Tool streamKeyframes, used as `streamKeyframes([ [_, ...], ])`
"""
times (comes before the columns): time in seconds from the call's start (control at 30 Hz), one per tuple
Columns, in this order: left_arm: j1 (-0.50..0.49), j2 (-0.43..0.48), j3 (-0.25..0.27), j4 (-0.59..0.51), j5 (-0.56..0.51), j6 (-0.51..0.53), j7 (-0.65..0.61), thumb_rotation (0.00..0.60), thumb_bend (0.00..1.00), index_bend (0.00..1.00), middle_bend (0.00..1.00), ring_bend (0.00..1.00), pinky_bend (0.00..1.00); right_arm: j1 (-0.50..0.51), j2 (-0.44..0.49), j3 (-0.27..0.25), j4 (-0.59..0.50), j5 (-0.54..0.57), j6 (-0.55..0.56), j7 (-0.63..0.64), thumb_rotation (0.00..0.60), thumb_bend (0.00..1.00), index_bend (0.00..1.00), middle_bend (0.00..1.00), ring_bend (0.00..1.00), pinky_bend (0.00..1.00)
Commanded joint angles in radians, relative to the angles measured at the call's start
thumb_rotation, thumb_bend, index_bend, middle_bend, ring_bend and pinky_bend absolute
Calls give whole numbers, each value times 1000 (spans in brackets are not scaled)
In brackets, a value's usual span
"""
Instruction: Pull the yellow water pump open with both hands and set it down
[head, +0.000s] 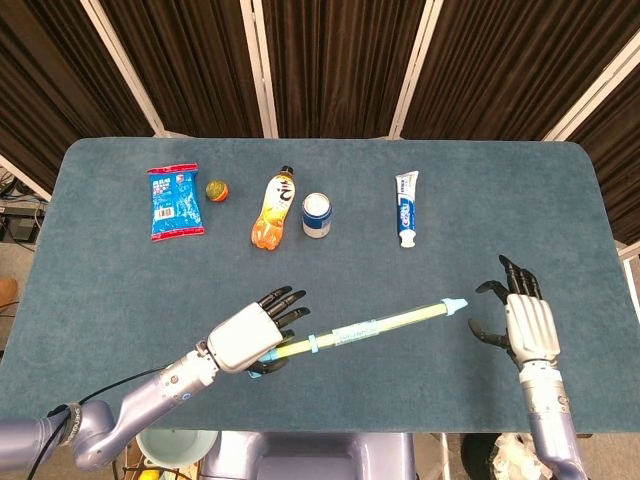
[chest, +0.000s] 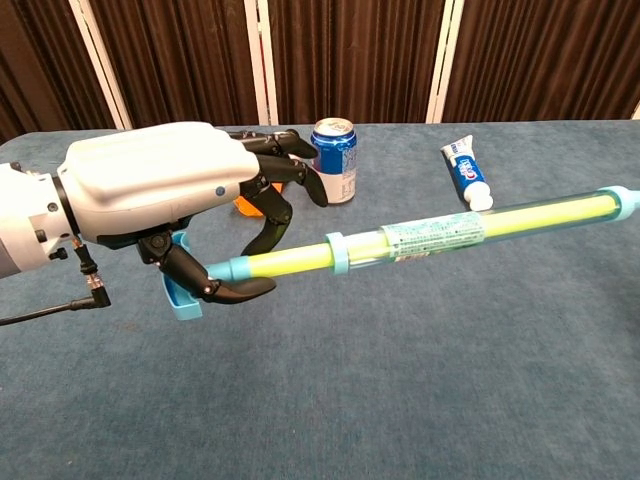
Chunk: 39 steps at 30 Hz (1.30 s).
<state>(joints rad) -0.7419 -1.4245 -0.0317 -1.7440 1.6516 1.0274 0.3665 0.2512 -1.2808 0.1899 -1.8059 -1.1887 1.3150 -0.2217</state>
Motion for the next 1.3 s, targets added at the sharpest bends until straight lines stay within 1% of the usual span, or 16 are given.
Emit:
streamKeyframes([
  [0.03,-4,-3,-3,0,-5,-6,-3,600,392,657,179,7,112,0,-1,-1,-8,2,0,6,600,289,383,0,0,0],
  [0.53,-19,-30,-12,18,-24,-27,-21,600,391,658,179,7,112,6,-8,-2,-40,24,-11,18,600,295,382,0,0,0],
  [0.7,-27,-39,-18,30,-27,-30,-43,600,392,658,179,7,112,8,-8,4,-49,57,-25,30,600,299,382,0,0,0],
  [0.93,-40,-47,-26,40,-27,-36,-68,600,391,658,179,7,112,12,4,4,-54,60,-37,45,600,301,387,0,0,0],
  [1.13,-37,-53,-21,42,-20,-25,-65,600,392,657,179,7,112,10,5,2,-51,52,-23,45,600,302,501,4,0,0],
  [1.2,-39,-52,-23,42,-24,-27,-66,600,392,658,179,7,112,10,4,2,-50,56,-21,44,600,306,559,22,0,0],
  [1.3,-39,-50,-22,41,-25,-26,-66,600,392,658,179,7,112,10,4,3,-43,59,-14,37,600,308,579,33,0,0],
])
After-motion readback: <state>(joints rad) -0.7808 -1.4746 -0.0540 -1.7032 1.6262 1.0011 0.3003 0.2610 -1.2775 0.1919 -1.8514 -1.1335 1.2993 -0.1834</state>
